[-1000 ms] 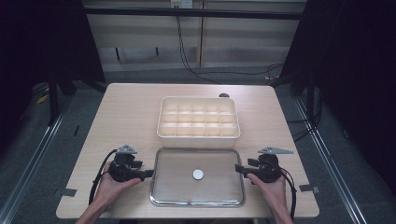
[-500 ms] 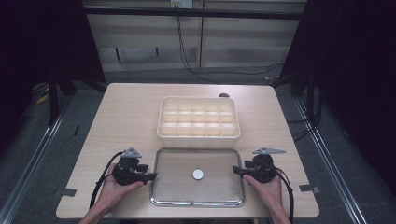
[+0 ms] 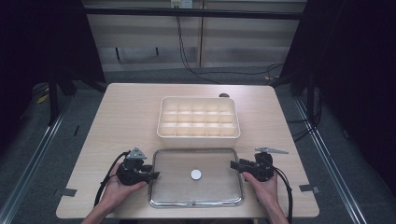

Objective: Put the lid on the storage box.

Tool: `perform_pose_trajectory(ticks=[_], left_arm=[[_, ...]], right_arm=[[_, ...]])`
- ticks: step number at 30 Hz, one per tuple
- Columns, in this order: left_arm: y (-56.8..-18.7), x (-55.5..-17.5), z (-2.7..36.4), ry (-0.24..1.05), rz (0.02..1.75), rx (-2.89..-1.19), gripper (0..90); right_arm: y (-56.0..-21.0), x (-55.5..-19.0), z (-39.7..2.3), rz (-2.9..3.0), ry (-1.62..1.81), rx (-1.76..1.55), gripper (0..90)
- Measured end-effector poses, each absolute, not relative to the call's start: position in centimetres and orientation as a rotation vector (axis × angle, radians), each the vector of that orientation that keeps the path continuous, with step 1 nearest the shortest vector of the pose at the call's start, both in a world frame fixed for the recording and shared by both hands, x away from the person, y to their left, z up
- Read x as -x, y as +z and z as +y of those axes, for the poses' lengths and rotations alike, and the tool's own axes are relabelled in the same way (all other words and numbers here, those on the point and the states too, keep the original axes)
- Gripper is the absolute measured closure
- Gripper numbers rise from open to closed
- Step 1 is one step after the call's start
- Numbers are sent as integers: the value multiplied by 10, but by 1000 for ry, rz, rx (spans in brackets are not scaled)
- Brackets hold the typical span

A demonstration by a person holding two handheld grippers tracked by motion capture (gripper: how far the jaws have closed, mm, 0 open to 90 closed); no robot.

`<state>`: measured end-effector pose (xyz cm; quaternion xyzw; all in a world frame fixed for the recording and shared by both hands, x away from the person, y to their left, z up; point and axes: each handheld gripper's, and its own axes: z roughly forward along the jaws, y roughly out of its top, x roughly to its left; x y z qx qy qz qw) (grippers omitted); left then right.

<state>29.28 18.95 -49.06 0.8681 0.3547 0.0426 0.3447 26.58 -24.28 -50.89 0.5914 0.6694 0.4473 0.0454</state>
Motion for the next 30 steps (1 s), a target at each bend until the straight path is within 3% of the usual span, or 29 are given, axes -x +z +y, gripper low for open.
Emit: perform_pose_trajectory(ticks=[6,18,30], left_arm=[[-491,-293,189,106,938,-2237,570],[-491,-294,189,107,946,-2234,572],[-491,-293,189,103,950,-2228,575]], right_arm=[[-511,-266,-248,2011,1433,-1878,477],[-516,-266,-258,1994,1550,-2008,576],[-513,-264,-256,2126,1557,-1999,548]])
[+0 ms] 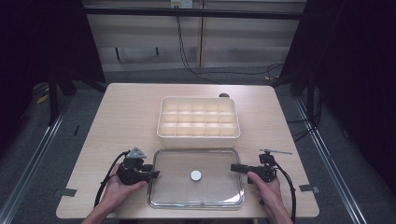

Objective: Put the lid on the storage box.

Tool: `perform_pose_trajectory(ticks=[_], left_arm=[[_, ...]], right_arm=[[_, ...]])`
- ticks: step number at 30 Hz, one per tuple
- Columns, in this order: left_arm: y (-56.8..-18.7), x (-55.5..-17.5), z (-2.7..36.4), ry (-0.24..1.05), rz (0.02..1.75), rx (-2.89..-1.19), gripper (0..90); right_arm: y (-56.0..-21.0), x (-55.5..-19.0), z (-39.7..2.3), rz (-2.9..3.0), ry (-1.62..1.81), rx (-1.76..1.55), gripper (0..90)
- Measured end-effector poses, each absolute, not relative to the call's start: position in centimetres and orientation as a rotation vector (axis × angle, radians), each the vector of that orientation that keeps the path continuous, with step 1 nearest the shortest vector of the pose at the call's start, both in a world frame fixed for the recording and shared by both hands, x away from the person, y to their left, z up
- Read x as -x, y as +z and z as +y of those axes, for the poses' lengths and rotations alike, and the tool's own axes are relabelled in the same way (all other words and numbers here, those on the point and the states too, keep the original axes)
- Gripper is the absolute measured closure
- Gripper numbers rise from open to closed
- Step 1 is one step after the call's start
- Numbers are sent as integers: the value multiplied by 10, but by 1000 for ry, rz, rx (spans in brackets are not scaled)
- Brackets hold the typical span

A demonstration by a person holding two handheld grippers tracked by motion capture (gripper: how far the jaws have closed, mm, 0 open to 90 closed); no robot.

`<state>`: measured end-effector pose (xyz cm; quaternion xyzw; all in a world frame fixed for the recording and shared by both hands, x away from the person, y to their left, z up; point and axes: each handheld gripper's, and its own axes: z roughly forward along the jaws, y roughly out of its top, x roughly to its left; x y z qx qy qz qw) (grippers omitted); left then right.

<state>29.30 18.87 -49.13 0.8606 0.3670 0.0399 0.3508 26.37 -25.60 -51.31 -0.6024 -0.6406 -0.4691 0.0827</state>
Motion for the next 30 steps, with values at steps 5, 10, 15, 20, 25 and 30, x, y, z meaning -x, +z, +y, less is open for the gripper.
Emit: perform_pose_trajectory(ticks=[5,10,15,20,25,30], left_arm=[[-491,-292,188,104,955,-2224,575],[-491,-293,189,113,957,-2231,572],[-492,-295,190,92,960,-2214,565],[-492,-295,191,86,949,-2215,491],[-492,-298,196,50,965,-2201,423],[-492,-298,200,22,999,-2177,345]], right_arm=[[-511,-260,-255,-1963,-1359,1767,570],[-512,-260,-250,-1965,-1336,1722,611],[-509,-261,-256,-1873,-1441,1698,702],[-505,-261,-255,-1877,-1486,1681,712],[-505,-261,-254,-1878,-1494,1665,715],[-504,-260,-253,-1883,-1502,1661,715]])
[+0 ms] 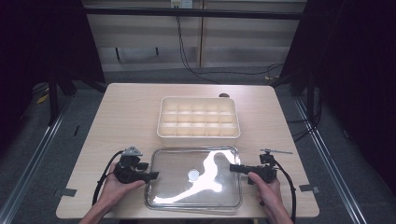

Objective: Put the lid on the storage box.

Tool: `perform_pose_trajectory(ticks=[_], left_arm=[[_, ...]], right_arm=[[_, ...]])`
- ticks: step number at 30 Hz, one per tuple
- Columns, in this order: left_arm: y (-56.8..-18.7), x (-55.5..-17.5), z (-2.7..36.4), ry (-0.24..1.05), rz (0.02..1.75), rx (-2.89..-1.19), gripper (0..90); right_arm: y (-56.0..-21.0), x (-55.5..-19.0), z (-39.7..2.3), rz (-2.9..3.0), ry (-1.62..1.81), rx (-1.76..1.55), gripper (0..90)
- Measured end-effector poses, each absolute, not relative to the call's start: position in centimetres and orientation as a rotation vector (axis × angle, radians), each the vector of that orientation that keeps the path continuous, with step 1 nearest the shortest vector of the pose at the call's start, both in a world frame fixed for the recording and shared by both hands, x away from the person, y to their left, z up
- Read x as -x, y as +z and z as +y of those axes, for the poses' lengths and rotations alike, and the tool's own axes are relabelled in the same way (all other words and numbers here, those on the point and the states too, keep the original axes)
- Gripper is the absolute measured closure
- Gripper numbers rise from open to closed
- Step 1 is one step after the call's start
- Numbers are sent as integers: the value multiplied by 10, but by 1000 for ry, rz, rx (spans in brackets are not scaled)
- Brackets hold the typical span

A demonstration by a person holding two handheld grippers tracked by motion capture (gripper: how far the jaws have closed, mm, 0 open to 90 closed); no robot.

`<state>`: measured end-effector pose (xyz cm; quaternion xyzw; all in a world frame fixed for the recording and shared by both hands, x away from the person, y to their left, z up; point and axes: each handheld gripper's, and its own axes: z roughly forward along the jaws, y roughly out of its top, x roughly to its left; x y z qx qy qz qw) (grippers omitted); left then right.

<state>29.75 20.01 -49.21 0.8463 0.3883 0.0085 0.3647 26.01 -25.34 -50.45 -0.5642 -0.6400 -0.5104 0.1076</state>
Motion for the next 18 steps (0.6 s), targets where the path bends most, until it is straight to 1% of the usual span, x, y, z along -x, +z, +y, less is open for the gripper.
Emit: perform_pose_trajectory(ticks=[2,6,11,14,17,18], left_arm=[[-493,-297,202,0,998,-2160,316],[-493,-299,205,-48,1006,-2138,306],[-494,-299,203,-58,1002,-2134,307],[-494,-300,203,-84,1005,-2125,312],[-494,-300,202,-100,1010,-2115,321],[-494,-300,202,-95,1000,-2123,338]], right_arm=[[-504,-260,-253,-1886,-1515,1653,715],[-502,-260,-253,-1903,-1513,1644,716],[-500,-260,-252,-1924,-1521,1634,716],[-496,-258,-251,-1952,-1552,1612,717],[-495,-258,-251,-1971,-1563,1598,718],[-494,-257,-251,-1975,-1562,1596,718]])
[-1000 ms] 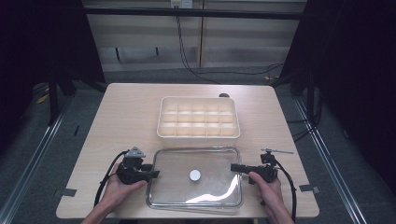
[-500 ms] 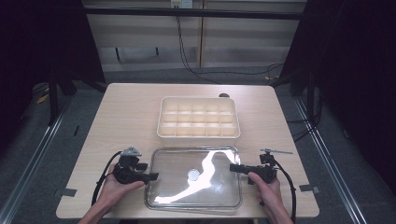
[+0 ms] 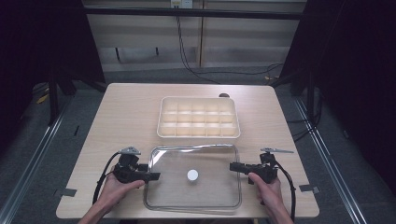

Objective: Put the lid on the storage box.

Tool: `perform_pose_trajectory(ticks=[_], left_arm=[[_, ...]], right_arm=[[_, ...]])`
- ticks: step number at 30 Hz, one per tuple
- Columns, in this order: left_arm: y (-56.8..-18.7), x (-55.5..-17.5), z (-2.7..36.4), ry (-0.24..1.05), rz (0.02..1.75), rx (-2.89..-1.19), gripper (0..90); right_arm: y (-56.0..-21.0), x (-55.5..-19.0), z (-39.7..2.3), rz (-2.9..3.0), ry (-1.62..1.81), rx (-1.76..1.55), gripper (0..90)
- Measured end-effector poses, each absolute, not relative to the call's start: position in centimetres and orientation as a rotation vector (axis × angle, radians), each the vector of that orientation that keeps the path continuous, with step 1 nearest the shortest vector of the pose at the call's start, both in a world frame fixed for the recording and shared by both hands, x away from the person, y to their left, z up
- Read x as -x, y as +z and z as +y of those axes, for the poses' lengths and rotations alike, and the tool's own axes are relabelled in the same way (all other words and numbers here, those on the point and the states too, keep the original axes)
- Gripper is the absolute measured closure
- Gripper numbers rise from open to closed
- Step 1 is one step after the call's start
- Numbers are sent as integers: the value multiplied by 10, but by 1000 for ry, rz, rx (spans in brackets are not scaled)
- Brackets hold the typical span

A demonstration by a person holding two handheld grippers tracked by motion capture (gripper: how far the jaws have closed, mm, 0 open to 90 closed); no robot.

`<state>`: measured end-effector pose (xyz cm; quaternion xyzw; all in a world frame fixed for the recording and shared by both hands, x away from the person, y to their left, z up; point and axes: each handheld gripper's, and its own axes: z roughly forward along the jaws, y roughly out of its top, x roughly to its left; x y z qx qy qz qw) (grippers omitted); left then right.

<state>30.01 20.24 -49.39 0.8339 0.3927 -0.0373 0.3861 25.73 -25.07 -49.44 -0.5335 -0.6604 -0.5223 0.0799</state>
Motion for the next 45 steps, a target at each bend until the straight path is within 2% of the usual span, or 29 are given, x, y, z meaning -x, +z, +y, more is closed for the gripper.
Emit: perform_pose_trajectory(ticks=[6,11,16,34,45], left_arm=[[-495,-302,206,-161,1011,-2088,439],[-492,-299,206,-122,995,-2097,454],[-486,-295,208,-96,963,-2094,511],[-451,-291,212,142,888,-2006,629],[-441,-289,214,163,869,-1978,680]], right_arm=[[-495,-258,-251,-1996,-1542,1616,709],[-492,-257,-247,-2049,-1499,1657,680],[-494,-255,-244,-2120,-1411,1709,636],[-464,-251,-241,-2151,-1657,1720,681],[-454,-252,-243,-2129,-1740,1688,702]])
